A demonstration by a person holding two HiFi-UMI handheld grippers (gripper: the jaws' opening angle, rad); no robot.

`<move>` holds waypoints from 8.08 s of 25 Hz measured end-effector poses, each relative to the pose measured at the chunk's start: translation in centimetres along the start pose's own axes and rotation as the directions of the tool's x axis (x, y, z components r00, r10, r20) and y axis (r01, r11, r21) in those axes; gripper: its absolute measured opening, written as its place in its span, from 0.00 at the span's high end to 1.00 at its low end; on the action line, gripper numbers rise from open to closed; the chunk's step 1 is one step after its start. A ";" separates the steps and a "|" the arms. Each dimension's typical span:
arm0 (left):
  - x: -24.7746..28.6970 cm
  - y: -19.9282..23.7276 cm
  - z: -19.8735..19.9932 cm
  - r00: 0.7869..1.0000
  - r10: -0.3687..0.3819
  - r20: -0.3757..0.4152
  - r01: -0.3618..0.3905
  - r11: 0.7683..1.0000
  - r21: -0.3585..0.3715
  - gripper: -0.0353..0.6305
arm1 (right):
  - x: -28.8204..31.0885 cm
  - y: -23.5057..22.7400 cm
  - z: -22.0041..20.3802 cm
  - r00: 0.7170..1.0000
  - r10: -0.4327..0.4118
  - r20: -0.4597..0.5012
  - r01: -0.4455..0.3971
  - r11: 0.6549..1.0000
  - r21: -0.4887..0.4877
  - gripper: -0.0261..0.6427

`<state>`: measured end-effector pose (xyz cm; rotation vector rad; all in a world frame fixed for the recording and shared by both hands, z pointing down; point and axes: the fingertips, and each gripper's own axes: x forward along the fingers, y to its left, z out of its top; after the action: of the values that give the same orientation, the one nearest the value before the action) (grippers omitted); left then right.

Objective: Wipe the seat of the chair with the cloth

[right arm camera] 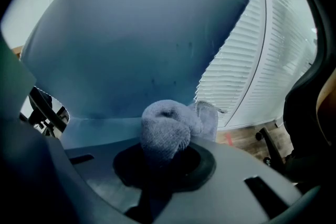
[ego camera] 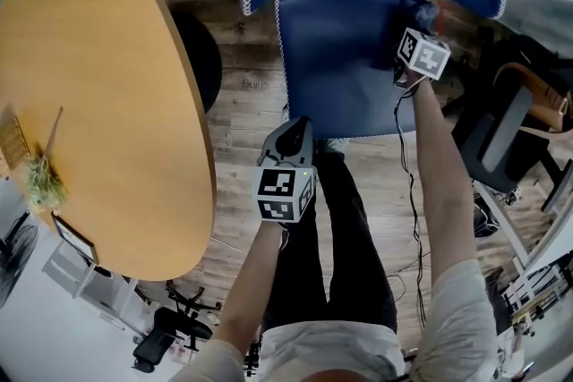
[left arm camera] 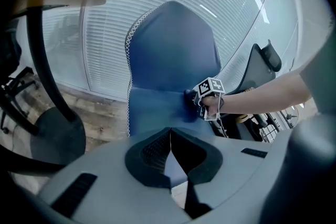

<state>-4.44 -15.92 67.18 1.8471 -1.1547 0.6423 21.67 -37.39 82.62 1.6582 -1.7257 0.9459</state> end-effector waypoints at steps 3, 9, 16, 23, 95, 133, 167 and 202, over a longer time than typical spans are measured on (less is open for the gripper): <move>0.1 -0.7 -0.3 1.000 -0.011 -0.002 0.011 1.000 0.008 0.91 | -0.1 0.0 0.0 1.000 0.004 0.009 -0.004 1.000 0.000 0.89; 0.1 0.1 -0.1 1.000 0.026 0.002 -0.026 1.000 0.004 0.91 | -0.1 1.8 -0.5 0.999 0.025 0.021 -0.024 0.998 -0.053 0.89; 0.3 -0.1 1.2 0.999 0.028 0.025 -0.029 0.999 0.030 0.91 | 0.0 4.3 -1.3 0.997 0.078 -0.002 -0.078 0.995 -0.062 0.89; 0.5 -1.2 2.1 1.000 -0.016 0.018 0.013 0.987 0.158 0.91 | -0.2 8.6 -2.0 0.989 0.146 -0.030 -0.149 0.980 -0.131 0.89; -2.6 -1.9 -0.4 0.999 0.030 0.014 -0.032 0.987 0.154 0.91 | -8.4 21.7 -14.6 0.590 0.575 -0.567 -0.722 0.063 -0.689 0.89; 0.2 -7.3 -3.1 0.999 -0.033 0.004 0.032 0.983 0.183 0.91 | -11.5 -3.7 -15.5 0.974 0.219 0.066 -0.212 0.972 -0.097 0.89; -7.0 -2.1 -10.7 1.000 -0.009 0.015 0.007 0.993 0.115 0.91 | -14.0 8.3 -20.2 0.988 0.139 0.072 -0.131 0.986 -0.106 0.89; -12.5 -1.4 -11.3 1.000 0.005 0.024 -0.010 0.982 0.190 0.91 | -19.4 35.0 -30.5 0.736 0.645 -0.206 -0.672 0.734 -0.101 0.89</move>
<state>-8.62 -0.07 62.84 2.0163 -1.1494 0.7599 -13.92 -1.82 81.47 0.8053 -2.2586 1.1544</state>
